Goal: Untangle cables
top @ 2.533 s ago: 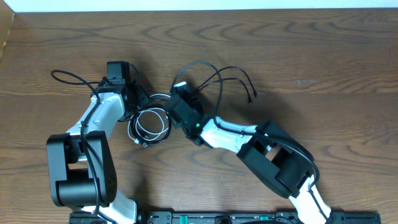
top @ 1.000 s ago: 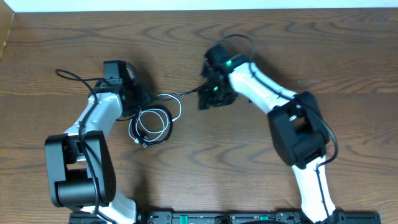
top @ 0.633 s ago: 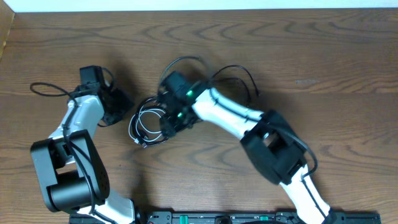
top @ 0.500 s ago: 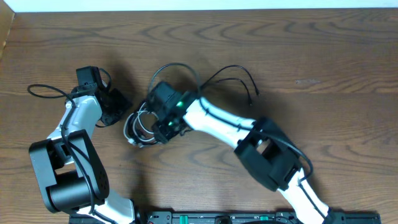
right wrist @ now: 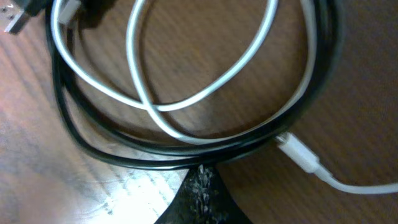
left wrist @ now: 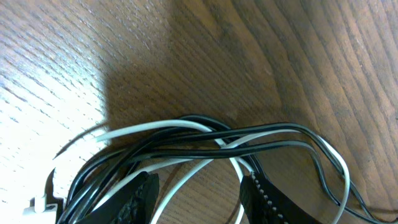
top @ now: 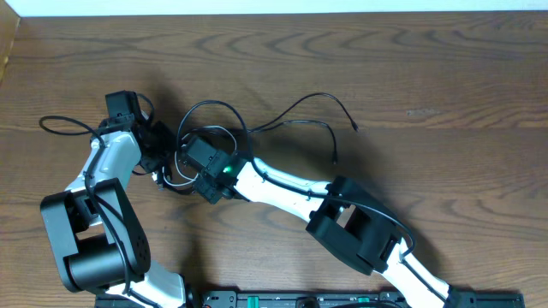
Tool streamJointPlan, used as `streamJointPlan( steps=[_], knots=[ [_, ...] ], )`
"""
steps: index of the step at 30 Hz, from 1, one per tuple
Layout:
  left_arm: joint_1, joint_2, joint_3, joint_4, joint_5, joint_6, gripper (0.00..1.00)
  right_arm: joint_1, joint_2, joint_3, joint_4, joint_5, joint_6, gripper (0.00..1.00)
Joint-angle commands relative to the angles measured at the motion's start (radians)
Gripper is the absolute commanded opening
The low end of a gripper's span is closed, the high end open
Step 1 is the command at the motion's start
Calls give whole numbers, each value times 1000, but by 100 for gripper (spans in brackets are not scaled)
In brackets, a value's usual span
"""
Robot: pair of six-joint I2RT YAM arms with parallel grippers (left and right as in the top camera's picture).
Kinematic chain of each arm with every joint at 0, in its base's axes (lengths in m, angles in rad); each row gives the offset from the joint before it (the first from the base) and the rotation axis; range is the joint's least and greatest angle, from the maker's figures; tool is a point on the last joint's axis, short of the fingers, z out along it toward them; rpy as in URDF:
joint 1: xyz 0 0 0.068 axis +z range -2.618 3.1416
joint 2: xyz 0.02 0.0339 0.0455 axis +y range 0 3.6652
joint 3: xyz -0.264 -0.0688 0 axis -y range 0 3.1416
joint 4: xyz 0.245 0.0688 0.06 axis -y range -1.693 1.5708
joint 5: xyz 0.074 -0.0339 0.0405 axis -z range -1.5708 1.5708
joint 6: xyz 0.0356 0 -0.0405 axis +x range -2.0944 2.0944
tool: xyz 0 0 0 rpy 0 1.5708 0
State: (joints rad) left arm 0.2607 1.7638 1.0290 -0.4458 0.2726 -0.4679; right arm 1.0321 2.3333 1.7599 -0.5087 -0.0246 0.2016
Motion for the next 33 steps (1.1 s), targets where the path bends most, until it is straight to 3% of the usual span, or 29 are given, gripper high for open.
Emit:
streamJointPlan(
  steps=[1,9,22,26,33],
  knots=[
    [2,5,-4,-2,7,-2,48,-16,-1,15,-16,-7,11,1],
    [2,5,-4,-2,7,-2,48,-18,-105,20,85,-37,10,1],
    [2,5,-4,-2,6,-2,48,-26,60,19,259,-34,11,1],
    [2,5,-4,-2,6,-2,48,-43,107,19,207,-34,11,1],
    [2,5,-4,-1,3,-2,48,-95,112,19,-58,7,11,1]
  ],
)
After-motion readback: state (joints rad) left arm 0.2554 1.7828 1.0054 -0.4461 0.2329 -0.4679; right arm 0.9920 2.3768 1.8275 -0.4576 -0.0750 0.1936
